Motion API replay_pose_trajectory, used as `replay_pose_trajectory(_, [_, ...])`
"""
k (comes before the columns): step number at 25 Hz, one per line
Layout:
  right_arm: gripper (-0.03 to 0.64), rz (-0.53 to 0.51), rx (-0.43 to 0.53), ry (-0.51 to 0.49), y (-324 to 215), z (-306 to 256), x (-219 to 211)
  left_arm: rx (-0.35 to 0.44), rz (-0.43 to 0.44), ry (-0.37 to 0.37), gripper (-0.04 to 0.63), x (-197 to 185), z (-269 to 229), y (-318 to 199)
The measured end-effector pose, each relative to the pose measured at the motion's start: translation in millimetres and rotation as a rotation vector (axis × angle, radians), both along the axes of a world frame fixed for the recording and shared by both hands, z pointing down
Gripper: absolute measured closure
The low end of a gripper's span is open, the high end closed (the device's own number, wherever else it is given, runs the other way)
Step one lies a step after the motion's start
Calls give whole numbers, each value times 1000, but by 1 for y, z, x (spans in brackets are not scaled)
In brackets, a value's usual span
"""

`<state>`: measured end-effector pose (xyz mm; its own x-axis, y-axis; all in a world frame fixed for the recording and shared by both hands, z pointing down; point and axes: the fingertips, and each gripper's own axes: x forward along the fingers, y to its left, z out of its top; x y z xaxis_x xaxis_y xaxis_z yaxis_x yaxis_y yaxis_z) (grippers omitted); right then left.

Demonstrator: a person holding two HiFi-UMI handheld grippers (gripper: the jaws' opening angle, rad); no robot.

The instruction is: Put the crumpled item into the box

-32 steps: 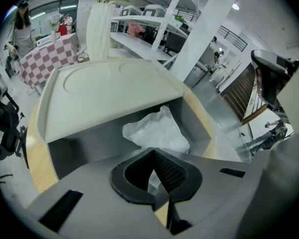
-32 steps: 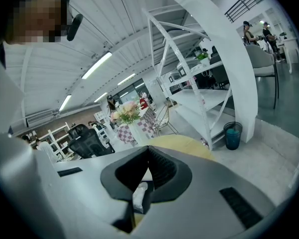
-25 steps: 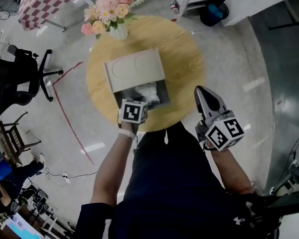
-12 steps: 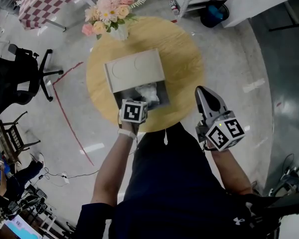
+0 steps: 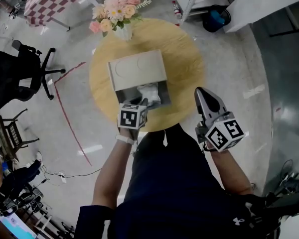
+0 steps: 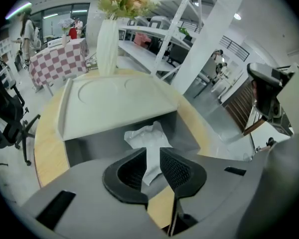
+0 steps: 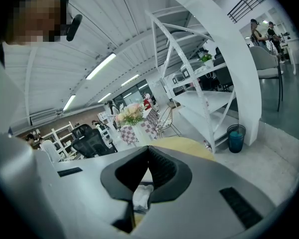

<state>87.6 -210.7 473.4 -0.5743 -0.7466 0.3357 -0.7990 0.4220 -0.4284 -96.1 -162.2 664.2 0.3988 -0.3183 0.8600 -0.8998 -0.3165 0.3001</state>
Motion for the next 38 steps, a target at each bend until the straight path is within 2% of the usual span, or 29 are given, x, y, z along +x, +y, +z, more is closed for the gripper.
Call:
replay_pose_trajectory(12, [611,-94,42,-15,18,-16,-33,292,-190,221,512,-9,-108,9])
replay_pose_trajectory(19, [611,-135,79,-29,34,-34,-47,433,-234,306,534,-13,-176,26])
replay_pose_trajectory(25, [611,-164,142,-48,43,-59,-57,564,-216,307,554,-12,-224,42])
replay_pose_trajectory(32, [611,-198,257,-18,54,-100,-66,750,-194,237,572,-17,-279,52])
replay_pose_trajectory(38, [611,-227,349,22,61,-124,-72,846,-188,222,575,-14,-310,60])
